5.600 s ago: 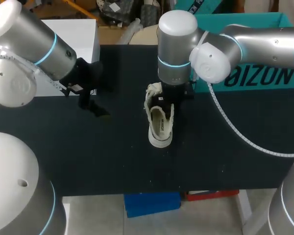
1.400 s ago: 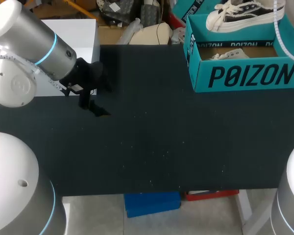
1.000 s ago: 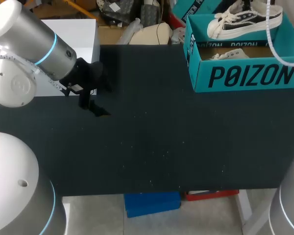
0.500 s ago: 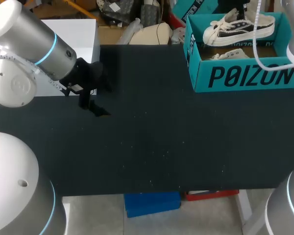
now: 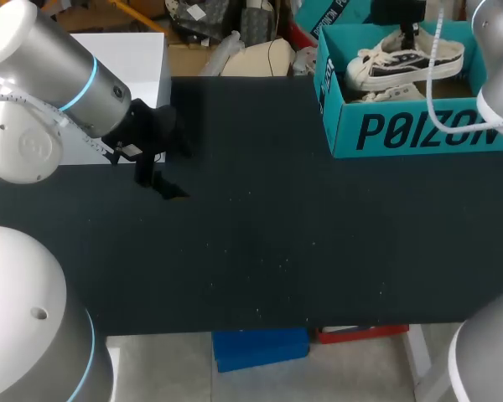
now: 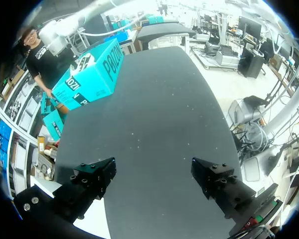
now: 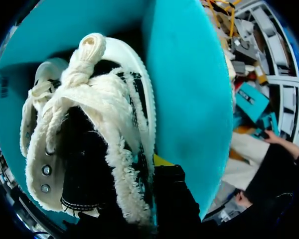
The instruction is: Take the shoe out of the shoebox, open the shoe tongue, remove and reinsert the insole, then place the shoe into the shoebox
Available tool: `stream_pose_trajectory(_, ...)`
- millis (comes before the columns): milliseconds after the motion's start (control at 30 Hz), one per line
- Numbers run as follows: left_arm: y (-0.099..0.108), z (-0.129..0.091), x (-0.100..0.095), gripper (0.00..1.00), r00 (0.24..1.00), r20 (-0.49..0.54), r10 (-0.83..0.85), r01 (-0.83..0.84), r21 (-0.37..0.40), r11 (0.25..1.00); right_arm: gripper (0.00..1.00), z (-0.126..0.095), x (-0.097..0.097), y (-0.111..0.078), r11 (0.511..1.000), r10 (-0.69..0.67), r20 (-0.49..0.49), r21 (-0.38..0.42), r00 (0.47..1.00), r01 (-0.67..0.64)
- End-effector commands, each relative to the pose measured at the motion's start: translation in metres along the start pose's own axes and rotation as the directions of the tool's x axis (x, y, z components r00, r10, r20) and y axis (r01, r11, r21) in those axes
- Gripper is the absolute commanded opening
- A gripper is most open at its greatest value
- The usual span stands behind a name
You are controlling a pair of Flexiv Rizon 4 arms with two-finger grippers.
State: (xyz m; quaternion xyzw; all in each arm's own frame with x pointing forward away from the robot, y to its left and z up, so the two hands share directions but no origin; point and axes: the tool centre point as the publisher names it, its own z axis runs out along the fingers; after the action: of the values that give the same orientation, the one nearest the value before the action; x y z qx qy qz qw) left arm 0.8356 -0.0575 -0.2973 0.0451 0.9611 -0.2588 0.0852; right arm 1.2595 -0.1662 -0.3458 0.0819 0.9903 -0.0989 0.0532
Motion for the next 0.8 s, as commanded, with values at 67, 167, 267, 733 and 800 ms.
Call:
stream_pose_trajectory(67,0.001,0.000,0.000,1.00,1.000,0.001,0.001,-0.001,0.001,1.000,0.00,0.028,-0.003,0.009,1.000,0.002,-0.010,-0.003,1.000,-0.002)
stream_pose_trajectory(167,0.001,0.000,0.000,1.00,1.000,0.001,0.001,-0.001,0.001,1.000,0.00,0.035,0.002,0.011,1.000,0.002,-0.008,-0.007,1.000,-0.002)
stream_pose_trajectory(267,0.001,0.000,0.000,1.00,1.000,0.001,0.001,-0.001,0.001,1.000,0.00,0.042,0.008,0.012,1.000,0.007,-0.006,-0.011,1.000,-0.007)
stream_pose_trajectory(733,0.001,0.000,0.000,1.00,1.000,0.001,0.001,-0.001,0.001,1.000,0.78,0.027,0.025,0.005,0.999,0.018,-0.026,-0.037,1.000,-0.019)
stream_pose_trajectory(800,0.001,0.000,0.000,1.00,1.000,0.001,0.001,-0.001,0.001,1.000,0.79,0.016,0.026,0.001,0.999,0.022,-0.023,-0.037,0.999,-0.022)
